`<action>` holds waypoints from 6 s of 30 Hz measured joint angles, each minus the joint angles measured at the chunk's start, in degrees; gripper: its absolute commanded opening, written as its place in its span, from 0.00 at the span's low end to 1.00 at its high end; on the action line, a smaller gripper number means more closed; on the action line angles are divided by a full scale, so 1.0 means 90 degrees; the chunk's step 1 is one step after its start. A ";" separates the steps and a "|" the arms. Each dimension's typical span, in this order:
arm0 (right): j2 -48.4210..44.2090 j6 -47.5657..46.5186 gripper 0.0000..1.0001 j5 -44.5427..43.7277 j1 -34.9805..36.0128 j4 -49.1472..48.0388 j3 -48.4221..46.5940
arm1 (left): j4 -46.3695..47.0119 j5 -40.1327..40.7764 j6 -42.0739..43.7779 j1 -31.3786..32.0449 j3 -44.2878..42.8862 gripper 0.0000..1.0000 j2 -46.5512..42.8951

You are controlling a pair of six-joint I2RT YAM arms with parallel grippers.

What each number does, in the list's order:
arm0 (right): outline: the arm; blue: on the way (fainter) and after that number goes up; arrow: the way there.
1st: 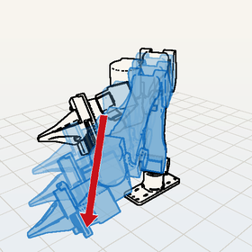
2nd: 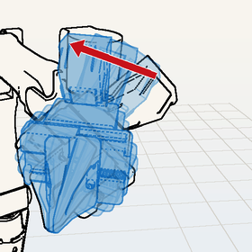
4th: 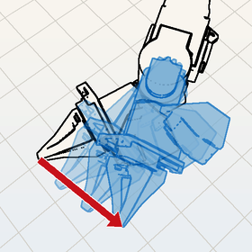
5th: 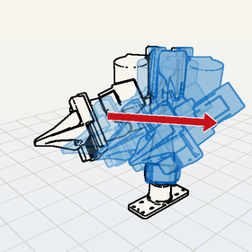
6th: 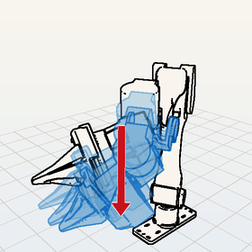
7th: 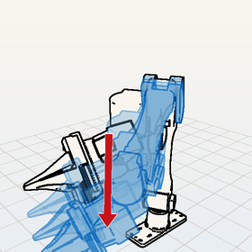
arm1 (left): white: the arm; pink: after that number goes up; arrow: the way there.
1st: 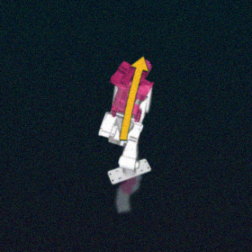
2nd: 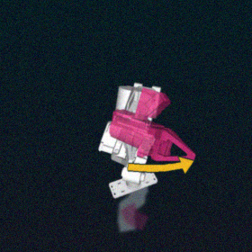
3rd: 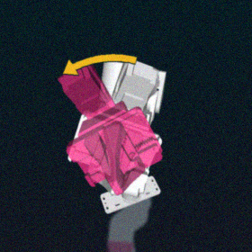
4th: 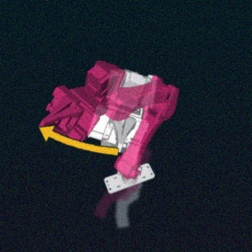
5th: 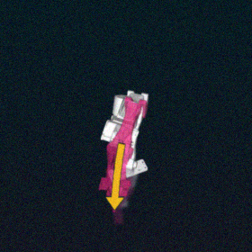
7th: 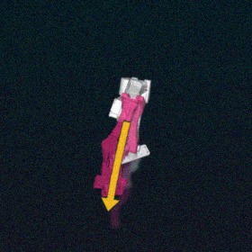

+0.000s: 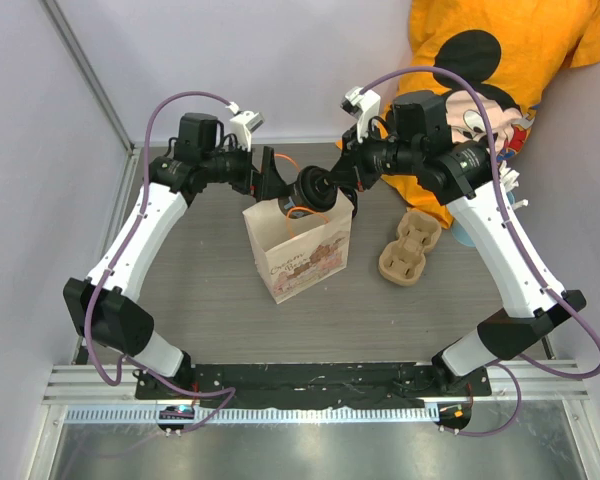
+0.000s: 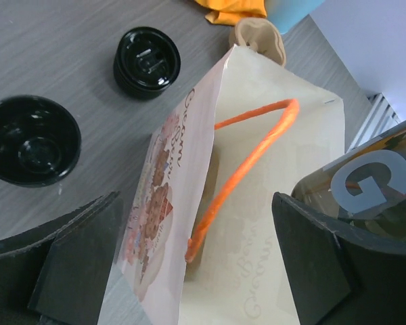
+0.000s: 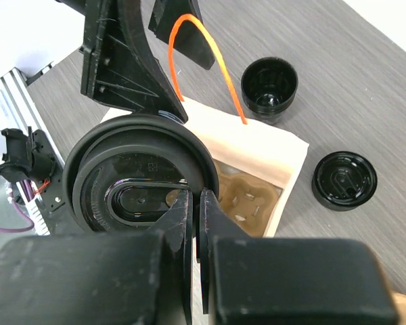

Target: Pack the takeout coffee

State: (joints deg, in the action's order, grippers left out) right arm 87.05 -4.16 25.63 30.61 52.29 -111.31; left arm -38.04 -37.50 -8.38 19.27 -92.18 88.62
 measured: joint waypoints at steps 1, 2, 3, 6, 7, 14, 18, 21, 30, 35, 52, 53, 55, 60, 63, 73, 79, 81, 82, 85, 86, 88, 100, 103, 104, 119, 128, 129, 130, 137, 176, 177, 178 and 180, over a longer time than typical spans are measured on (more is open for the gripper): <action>0.0000 0.0000 0.01 0.0007 -0.0005 -0.0002 -0.0022 | -0.0002 0.0024 0.0022 -0.0005 -0.0051 0.99 -0.0010; 0.0012 0.0000 0.01 0.0005 -0.0017 0.0000 -0.0058 | 0.0000 0.0046 0.0039 -0.0007 -0.0092 0.99 -0.0012; 0.0029 0.0000 0.01 0.0010 -0.0024 -0.0002 -0.0100 | -0.0002 0.0061 0.0063 -0.0007 -0.0121 1.00 -0.0019; 0.0107 0.0000 0.01 0.0007 -0.0024 -0.0002 -0.0219 | -0.0019 0.0141 0.0151 -0.0019 -0.0216 1.00 -0.0022; 0.0138 0.0000 0.01 0.0005 -0.0029 -0.0002 -0.0255 | -0.0034 0.0180 0.0170 -0.0027 -0.0255 1.00 -0.0022; 0.0270 0.0044 0.01 0.0114 -0.0041 0.0002 -0.0398 | -0.0061 0.0381 0.0289 -0.0036 -0.0279 1.00 -0.0041; 0.0189 0.0044 0.01 0.0243 -0.0039 0.0010 -0.0420 | -0.0039 0.0376 0.0289 -0.0029 -0.0236 1.00 -0.0170; 0.0053 0.0039 0.01 0.0340 -0.0034 0.0017 -0.0420 | -0.0029 0.0333 0.0287 -0.0010 -0.0228 1.00 -0.0279; -0.0359 0.0000 0.01 0.0665 -0.0138 0.0024 -0.0420 | -0.0032 0.0340 0.0299 0.0044 -0.0228 1.00 -0.0318; -0.0503 -0.0012 0.01 0.0733 -0.0228 0.0032 -0.0420 | -0.0029 0.0544 0.0321 0.0044 -0.0228 1.00 -0.0318; 0.0702 0.0051 0.01 0.0663 -0.0580 0.0070 -0.0933 | 0.0306 0.0646 0.0321 -0.0019 -0.0879 1.00 -0.0301; 0.0869 0.0075 0.01 0.0661 -0.0580 0.0085 -0.1010 | 0.0325 0.0678 0.0333 -0.0036 -0.0823 1.00 -0.0347; 0.1090 0.0124 0.01 0.0665 -0.0580 0.0114 -0.1107 | 0.0359 0.0782 0.0367 -0.0073 -0.0736 1.00 -0.0442; 0.1384 0.0206 0.01 0.0634 -0.0495 0.0255 -0.1144 | 0.0432 0.1146 0.0539 -0.0117 -0.0486 1.00 -0.0736; 0.1379 0.0216 0.01 0.0566 -0.0287 0.0347 -0.1132 | 0.0442 0.1214 0.0641 -0.0131 -0.0364 1.00 -0.0835; 0.1353 0.0143 0.01 0.0272 0.0109 0.0442 -0.0668 | 0.0459 0.1168 0.0712 -0.0143 -0.0325 0.99 -0.0782; 0.1353 0.0102 0.01 0.0189 0.0124 0.0527 -0.0510 | 0.0488 0.1052 0.0746 -0.0143 -0.0313 0.92 -0.0542; 0.1372 0.0102 0.01 0.0192 0.0131 0.0534 -0.0529 | 0.0486 0.1008 0.0763 -0.0143 -0.0313 0.86 -0.0459; 0.1392 0.0104 0.01 0.0192 0.0141 0.0532 -0.0549 | 0.0486 0.0988 0.0767 -0.0143 -0.0313 0.83 -0.0423; 0.1462 0.0102 0.01 0.0182 0.0197 0.0534 -0.0573 | 0.0483 0.0935 0.0767 -0.0143 -0.0313 0.74 -0.0313; 0.1481 0.0102 0.01 0.0177 0.0221 0.0532 -0.0571 | 0.0483 0.0923 0.0775 -0.0143 -0.0311 0.71 -0.0289; 0.1513 0.0100 0.01 0.0146 0.0294 0.0529 -0.0549 | 0.0483 0.0874 0.0770 -0.0143 -0.0311 0.68 -0.0243; 0.1559 -0.0194 0.01 0.0012 0.0508 0.0126 0.0355 | 0.0495 0.0707 0.0714 -0.0143 -0.0296 0.37 -0.0148; 0.1583 -0.0238 0.01 -0.0078 0.0517 0.0078 0.0634 | 0.0500 0.0692 0.0648 -0.0143 -0.0291 0.27 -0.0107; 0.1596 -0.0243 0.01 -0.0107 0.0522 0.0070 0.0656 | 0.0503 0.0687 0.0639 -0.0143 -0.0289 0.25 -0.0092; 0.1515 -0.0306 0.01 -0.0406 0.0848 -0.0053 0.0913 | 0.0563 0.1137 0.0087 -0.0143 -0.0153 0.00 -0.0039; 0.1513 -0.0554 0.01 -0.0709 0.1124 -0.0061 0.1059 | 0.0583 0.1462 -0.0068 -0.0143 -0.0134 0.00 -0.0036; 0.1513 -0.0580 0.01 -0.0743 0.1144 -0.0056 0.1078 | 0.0583 0.1501 -0.0073 -0.0143 -0.0134 0.00 -0.0032; 0.1513 -0.0602 0.01 -0.0780 0.1173 -0.0046 0.1093 | 0.0583 0.1528 -0.0078 -0.0143 -0.0134 0.00 -0.0024; 0.1523 -0.0641 0.01 -0.1044 0.1292 0.0002 0.1112 | 0.0624 0.1668 -0.0223 -0.0141 -0.0092 0.00 -0.0010; 0.2249 0.0058 0.01 -0.1863 0.1605 0.0000 0.0950 | 0.1183 0.2193 -0.1008 -0.0100 0.0806 0.00 -0.0452; 0.2251 0.0073 0.01 -0.1882 0.1617 0.0000 0.0950 | 0.1183 0.2193 -0.1020 -0.0100 0.0809 0.00 -0.0452; 0.2261 0.0080 0.01 -0.1894 0.1630 0.0000 0.0950 | 0.1185 0.2193 -0.1025 -0.0100 0.0809 0.00 -0.0452; 0.2276 0.0104 0.01 -0.1916 0.1664 0.0000 0.0950 | 0.1207 0.2193 -0.1030 -0.0100 0.0809 0.00 -0.0452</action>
State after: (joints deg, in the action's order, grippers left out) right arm 107.53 -3.22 8.38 45.58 52.29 -102.76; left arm -27.18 -17.76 -17.65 18.37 -84.90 84.55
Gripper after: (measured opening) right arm 0.040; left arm 0.034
